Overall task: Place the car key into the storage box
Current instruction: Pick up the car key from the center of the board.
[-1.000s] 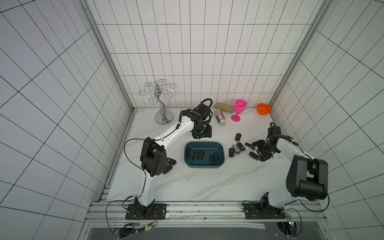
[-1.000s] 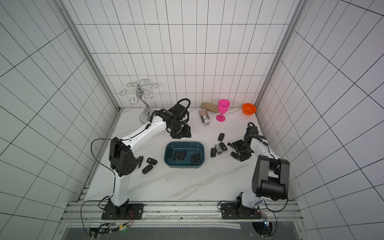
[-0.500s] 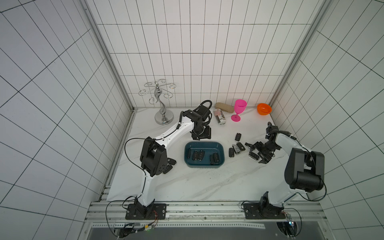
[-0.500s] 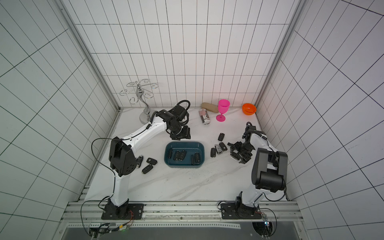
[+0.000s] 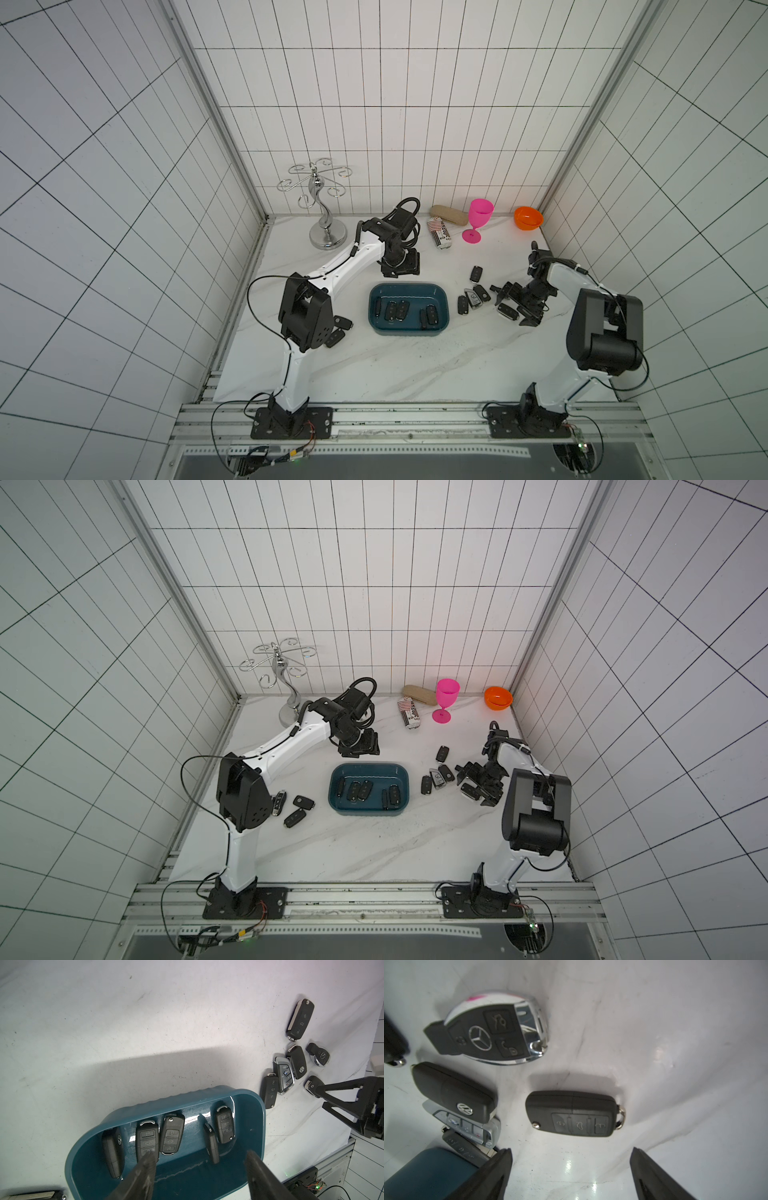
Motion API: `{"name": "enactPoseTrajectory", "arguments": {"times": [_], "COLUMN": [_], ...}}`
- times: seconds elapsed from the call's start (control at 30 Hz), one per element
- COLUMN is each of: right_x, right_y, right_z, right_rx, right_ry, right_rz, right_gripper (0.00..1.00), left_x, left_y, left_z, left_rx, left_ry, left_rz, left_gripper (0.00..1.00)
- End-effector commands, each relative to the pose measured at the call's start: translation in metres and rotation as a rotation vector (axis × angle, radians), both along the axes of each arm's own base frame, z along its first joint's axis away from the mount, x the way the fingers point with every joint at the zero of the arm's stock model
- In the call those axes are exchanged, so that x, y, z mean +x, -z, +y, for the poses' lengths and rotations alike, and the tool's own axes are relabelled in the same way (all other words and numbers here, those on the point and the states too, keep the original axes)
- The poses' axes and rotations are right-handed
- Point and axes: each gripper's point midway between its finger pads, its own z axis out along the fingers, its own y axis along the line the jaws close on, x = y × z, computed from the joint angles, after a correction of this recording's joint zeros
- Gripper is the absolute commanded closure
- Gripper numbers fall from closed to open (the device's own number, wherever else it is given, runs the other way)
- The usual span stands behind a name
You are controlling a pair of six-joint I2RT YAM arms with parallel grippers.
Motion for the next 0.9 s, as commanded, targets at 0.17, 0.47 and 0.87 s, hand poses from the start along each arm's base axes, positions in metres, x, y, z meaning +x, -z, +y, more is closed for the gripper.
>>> {"name": "enactPoseTrajectory", "arguments": {"times": [0.17, 0.47, 0.87], "right_x": [0.006, 0.012, 0.015], "right_y": [0.000, 0.010, 0.026], "right_z": [-0.008, -0.006, -0.009], "right_rx": [-0.096, -0.112, -0.148], "right_ry": [-0.074, -0.133, -0.160], "right_rz": [-0.016, -0.045, -0.018], "right_gripper": [0.08, 0.09, 0.11], "left_x": [0.005, 0.003, 0.003], "left_y": [-0.002, -0.004, -0.007], "left_z": [-0.002, 0.008, 0.025], "left_rx": [-0.035, -0.028, -0.033], "left_ry": [0.025, 0.029, 0.014], "left_rz": [-0.012, -0.020, -0.037], "left_gripper": [0.34, 0.32, 0.02]}}
